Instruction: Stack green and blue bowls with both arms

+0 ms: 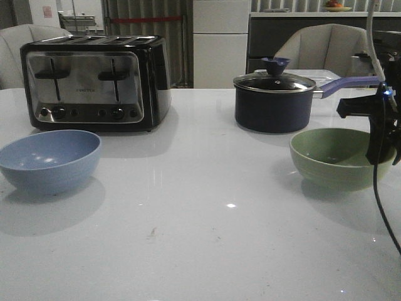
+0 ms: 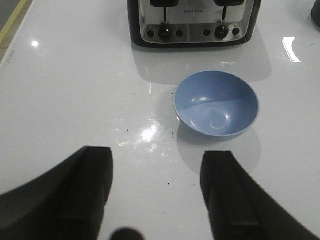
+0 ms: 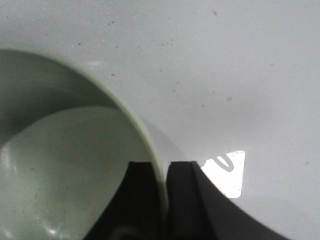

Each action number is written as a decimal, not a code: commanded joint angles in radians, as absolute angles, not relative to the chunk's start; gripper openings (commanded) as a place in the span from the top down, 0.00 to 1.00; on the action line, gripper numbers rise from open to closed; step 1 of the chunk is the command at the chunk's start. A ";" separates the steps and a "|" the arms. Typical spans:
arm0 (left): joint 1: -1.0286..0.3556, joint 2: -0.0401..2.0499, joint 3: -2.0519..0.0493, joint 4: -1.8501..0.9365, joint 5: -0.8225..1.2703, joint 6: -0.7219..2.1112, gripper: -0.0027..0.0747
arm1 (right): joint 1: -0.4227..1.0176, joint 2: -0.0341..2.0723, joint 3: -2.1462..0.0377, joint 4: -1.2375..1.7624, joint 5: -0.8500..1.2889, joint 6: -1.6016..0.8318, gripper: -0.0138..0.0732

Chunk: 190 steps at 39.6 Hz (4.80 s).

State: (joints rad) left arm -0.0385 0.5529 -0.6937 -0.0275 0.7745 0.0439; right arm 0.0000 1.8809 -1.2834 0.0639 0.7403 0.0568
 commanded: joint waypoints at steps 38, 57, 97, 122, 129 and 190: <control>-0.048 0.562 -0.722 -0.033 0.701 0.034 0.38 | 0.467 1.814 -1.310 0.244 0.657 0.000 0.73; -0.048 0.562 -0.722 -0.033 0.701 0.034 0.38 | 0.469 1.843 -1.310 0.252 0.609 0.000 0.36; -0.048 0.562 -0.722 -0.033 0.701 0.034 0.38 | 0.470 0.928 -0.918 0.061 0.781 -0.043 0.36; -0.048 0.562 -0.724 -0.033 0.706 0.046 0.38 | 0.470 0.617 -0.753 0.051 0.831 -0.078 0.36; -0.048 0.617 -0.777 -0.030 0.808 0.075 0.38 | 0.470 0.618 -0.753 0.051 0.832 -0.078 0.36; -0.048 1.859 -1.335 -0.192 0.763 0.082 0.33 | 0.470 0.618 -0.753 0.051 0.832 -0.078 0.36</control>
